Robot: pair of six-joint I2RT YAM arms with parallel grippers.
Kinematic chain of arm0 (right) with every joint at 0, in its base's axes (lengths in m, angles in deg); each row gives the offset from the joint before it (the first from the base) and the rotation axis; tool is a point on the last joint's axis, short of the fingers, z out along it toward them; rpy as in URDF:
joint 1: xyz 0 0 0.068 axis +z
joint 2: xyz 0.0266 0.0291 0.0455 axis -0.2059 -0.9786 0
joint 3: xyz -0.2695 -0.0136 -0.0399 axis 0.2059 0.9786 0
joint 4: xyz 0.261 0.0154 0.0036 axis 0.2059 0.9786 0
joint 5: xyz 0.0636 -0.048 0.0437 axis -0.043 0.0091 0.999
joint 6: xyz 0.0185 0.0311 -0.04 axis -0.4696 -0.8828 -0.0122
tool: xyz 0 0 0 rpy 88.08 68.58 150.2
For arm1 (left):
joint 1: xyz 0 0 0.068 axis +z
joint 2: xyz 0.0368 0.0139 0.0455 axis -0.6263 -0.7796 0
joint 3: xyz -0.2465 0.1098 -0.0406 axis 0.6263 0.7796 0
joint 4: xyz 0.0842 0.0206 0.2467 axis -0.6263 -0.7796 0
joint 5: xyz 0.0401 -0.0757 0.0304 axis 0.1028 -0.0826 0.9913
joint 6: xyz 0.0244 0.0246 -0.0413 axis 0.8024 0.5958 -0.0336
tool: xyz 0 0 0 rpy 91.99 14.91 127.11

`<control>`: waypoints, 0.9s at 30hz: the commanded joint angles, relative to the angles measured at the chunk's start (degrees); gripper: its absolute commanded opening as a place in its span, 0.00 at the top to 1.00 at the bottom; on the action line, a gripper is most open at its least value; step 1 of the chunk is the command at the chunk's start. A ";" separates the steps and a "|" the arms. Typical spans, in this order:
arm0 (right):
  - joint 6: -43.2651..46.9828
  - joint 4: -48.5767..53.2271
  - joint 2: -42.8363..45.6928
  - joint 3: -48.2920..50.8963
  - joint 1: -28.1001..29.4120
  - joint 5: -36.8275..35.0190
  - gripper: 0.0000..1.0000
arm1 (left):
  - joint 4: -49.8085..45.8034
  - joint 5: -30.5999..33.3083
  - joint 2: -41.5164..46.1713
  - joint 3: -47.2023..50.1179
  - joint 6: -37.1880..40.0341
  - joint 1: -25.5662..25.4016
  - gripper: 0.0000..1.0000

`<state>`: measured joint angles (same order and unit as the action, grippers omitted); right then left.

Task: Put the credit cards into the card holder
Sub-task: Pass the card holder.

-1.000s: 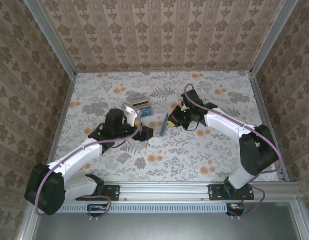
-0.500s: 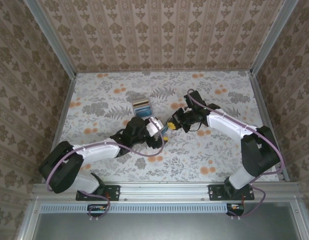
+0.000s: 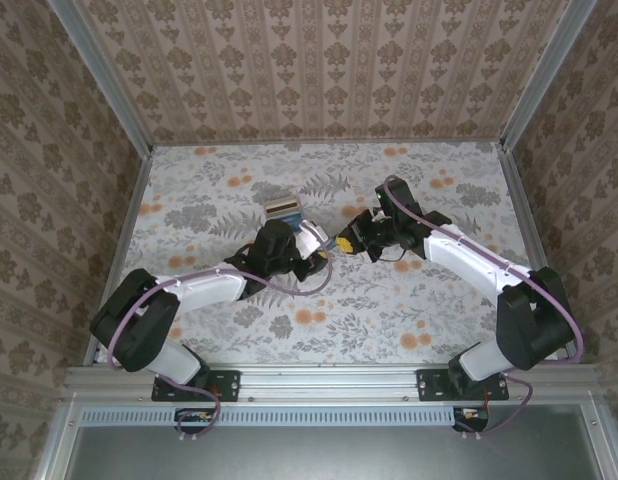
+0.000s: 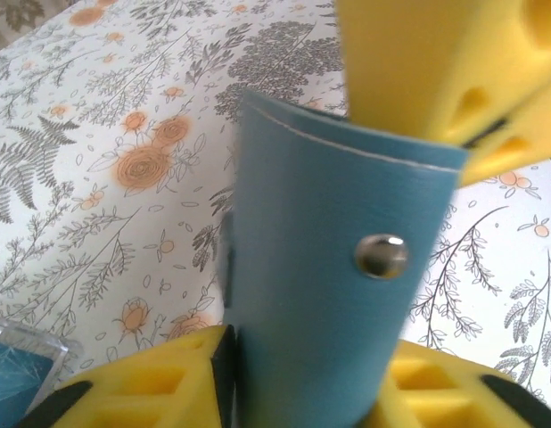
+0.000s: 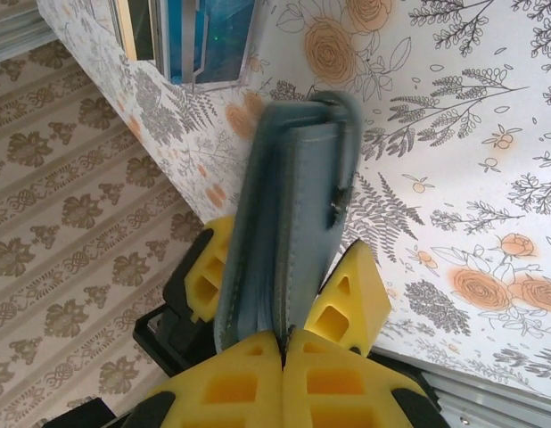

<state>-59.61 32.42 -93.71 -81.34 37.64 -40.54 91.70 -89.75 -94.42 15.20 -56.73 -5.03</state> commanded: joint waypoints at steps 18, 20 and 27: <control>49.73 -4.81 16.56 10.42 2.42 -17.12 0.63 | -4.31 -28.96 1.62 -8.21 -32.29 9.01 1.00; 49.52 -2.64 12.30 6.69 3.52 -14.42 0.62 | -7.27 -30.21 1.63 -9.36 -30.55 9.01 1.00; 31.70 4.39 2.76 -1.95 4.55 -14.07 0.56 | -8.11 -28.33 1.03 -10.21 -29.57 8.77 1.00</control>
<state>-20.64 31.70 -88.75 -79.73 41.60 -55.66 83.81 -116.20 -93.44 7.22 -85.23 3.95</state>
